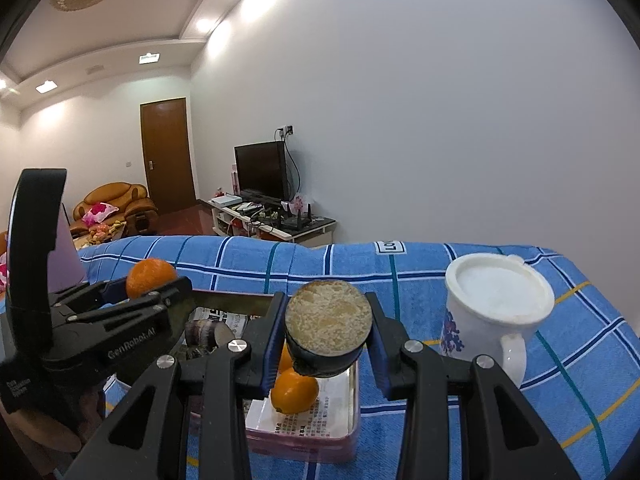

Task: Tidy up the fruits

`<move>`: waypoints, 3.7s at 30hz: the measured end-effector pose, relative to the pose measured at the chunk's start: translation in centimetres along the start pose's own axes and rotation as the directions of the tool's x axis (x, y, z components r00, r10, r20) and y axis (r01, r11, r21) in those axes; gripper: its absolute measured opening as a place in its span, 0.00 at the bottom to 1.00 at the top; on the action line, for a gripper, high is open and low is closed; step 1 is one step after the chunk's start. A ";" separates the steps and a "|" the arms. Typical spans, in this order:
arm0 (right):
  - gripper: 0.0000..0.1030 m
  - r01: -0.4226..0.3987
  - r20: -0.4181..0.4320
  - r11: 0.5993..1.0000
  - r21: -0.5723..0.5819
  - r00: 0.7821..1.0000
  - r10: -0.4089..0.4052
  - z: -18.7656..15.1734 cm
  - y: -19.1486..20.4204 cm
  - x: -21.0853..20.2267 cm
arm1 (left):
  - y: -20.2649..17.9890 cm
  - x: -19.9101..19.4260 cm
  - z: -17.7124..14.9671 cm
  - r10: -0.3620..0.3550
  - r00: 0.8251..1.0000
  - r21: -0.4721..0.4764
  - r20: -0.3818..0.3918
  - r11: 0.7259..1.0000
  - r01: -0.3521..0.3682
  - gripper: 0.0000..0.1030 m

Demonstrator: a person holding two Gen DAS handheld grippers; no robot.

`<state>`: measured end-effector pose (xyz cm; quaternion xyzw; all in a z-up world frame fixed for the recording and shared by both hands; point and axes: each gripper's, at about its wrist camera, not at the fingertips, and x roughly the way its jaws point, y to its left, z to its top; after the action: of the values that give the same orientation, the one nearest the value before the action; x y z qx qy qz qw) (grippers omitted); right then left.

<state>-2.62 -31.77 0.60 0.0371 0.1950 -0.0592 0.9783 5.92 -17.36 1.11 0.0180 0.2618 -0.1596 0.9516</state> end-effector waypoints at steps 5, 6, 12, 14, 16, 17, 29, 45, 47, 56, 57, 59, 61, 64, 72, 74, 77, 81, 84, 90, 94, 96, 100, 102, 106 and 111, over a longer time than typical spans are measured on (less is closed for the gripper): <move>0.38 -0.029 -0.051 0.999 0.018 0.998 0.030 0.2 0.5 1.2 | -0.7 0.2 -0.4 -0.019 1.000 0.026 -0.021 0.999 0.020 0.48; 0.38 -0.034 -0.062 0.999 0.020 0.997 0.035 0.3 0.7 1.6 | -0.8 0.3 -0.4 -0.020 1.000 0.031 -0.022 0.999 0.021 0.48; 0.38 -0.013 -0.134 0.999 -0.039 0.991 0.008 0.9 2.3 4.3 | -0.7 0.5 -0.7 -0.009 1.000 0.047 -0.023 0.999 0.010 0.48; 0.38 -0.008 -0.148 1.000 -0.010 0.989 0.007 0.7 2.1 5.1 | -0.6 0.9 -0.8 -0.010 0.999 0.041 -0.033 0.999 0.012 0.48; 0.38 -0.013 -0.154 1.000 -0.003 0.988 0.012 0.4 2.1 5.3 | -0.6 1.0 -0.9 -0.006 0.999 0.044 -0.036 0.999 0.008 0.48; 0.38 -0.015 -0.160 1.000 -0.001 0.987 0.014 0.2 2.1 5.6 | -0.7 1.0 -0.9 -0.003 0.999 0.046 -0.037 0.999 0.004 0.48; 0.38 -0.040 -0.226 0.999 0.005 0.973 0.040 -0.5 1.6 8.0 | -1.0 2.1 -1.1 0.013 0.998 0.061 -0.055 0.998 -0.009 0.48; 0.38 -0.071 -0.162 0.995 0.063 0.984 0.081 1.6 0.4 7.2 | -0.3 3.2 -0.3 -0.018 0.996 0.025 -0.084 1.000 0.020 0.48; 0.38 -0.072 -0.168 0.996 0.058 0.982 0.081 1.7 0.6 7.2 | -0.3 3.6 0.1 -0.031 0.995 0.018 -0.098 0.999 0.033 0.48; 0.38 -0.123 -0.229 0.980 0.154 0.961 0.156 1.9 -0.3 10.3 | -1.5 5.2 -0.6 -0.060 0.987 0.042 -0.147 0.997 0.067 0.48; 0.38 -0.127 -0.238 0.980 0.156 0.958 0.162 1.8 -0.1 10.6 | -1.7 5.3 -0.6 -0.054 0.988 0.055 -0.146 0.996 0.063 0.48; 0.38 -0.133 -0.265 0.979 0.158 0.949 0.171 1.5 0.4 11.3 | -2.2 5.4 -0.6 -0.034 0.989 0.078 -0.142 0.996 0.046 0.48; 0.38 -0.142 -0.284 0.977 0.157 0.941 0.182 1.2 0.8 11.9 | -2.6 5.4 -0.6 -0.019 0.990 0.098 -0.141 0.995 0.033 0.48; 0.39 -0.151 -0.326 0.978 0.143 0.926 0.191 0.8 1.7 12.8 | -3.0 5.6 -0.9 0.020 0.990 0.139 -0.143 0.990 0.000 0.48; 0.39 -0.166 -0.357 0.978 0.124 0.913 0.200 0.3 2.6 13.3 | -3.3 5.5 -0.9 0.045 0.989 0.157 -0.141 0.987 -0.022 0.48; 0.39 -0.167 -0.355 0.977 0.133 0.912 0.205 0.3 2.5 13.3 | -3.4 5.6 -0.8 0.050 0.989 0.161 -0.142 0.987 -0.027 0.48; 0.39 -0.184 -0.355 0.970 0.157 0.906 0.230 0.3 2.2 13.5 | -3.5 5.5 -0.9 0.053 0.988 0.169 -0.143 0.985 -0.028 0.48; 0.39 -0.200 -0.353 0.963 0.182 0.900 0.254 0.1 2.0 13.5 | -3.5 5.6 -0.8 0.057 0.986 0.162 -0.157 0.986 -0.031 0.50; 0.44 -0.212 -0.341 0.949 0.235 0.896 0.285 0.0 1.3 13.4 | -2.9 5.6 -0.5 0.052 0.985 0.116 -0.165 0.993 -0.033 0.64; 0.48 -0.216 -0.280 0.940 0.263 0.916 0.289 0.3 0.4 12.0 | -2.3 5.1 -0.3 0.034 0.987 0.064 -0.158 0.998 -0.024 0.87; 0.76 -0.219 -0.227 0.943 0.251 0.933 0.278 0.3 0.3 10.5 | -3.0 3.9 -0.6 0.079 0.992 0.116 -0.094 0.991 -0.067 0.97; 0.78 -0.243 -0.174 0.936 0.255 0.941 0.291 0.4 0.1 9.3 | -3.0 3.3 -0.8 0.107 0.993 0.132 -0.052 0.986 -0.099 0.97; 0.78 -0.235 -0.101 0.933 0.274 0.957 0.271 0.8 -0.8 7.4 | -1.7 1.9 -1.1 0.131 0.991 0.096 -0.006 0.987 -0.129 1.00; 0.78 -0.181 -0.044 0.953 0.243 0.979 0.197 0.7 -0.9 6.1 | -0.9 1.4 -1.2 0.132 0.991 0.066 0.006 0.989 -0.132 1.00; 0.78 -0.012 0.069 0.983 0.186 0.998 -0.001 0.1 -0.6 4.0 | 0.1 0.6 -1.3 0.151 0.987 0.015 0.051 0.988 -0.152 1.00; 0.78 0.062 0.115 0.986 0.152 0.990 -0.079 0.0 -0.2 2.6 | 0.1 -0.7 -1.6 0.140 0.983 0.013 0.116 0.990 -0.142 1.00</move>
<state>-0.31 -32.27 -0.41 0.0990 0.1320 -0.1103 0.9801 4.54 -16.88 0.05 0.0373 0.2029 -0.0955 0.9738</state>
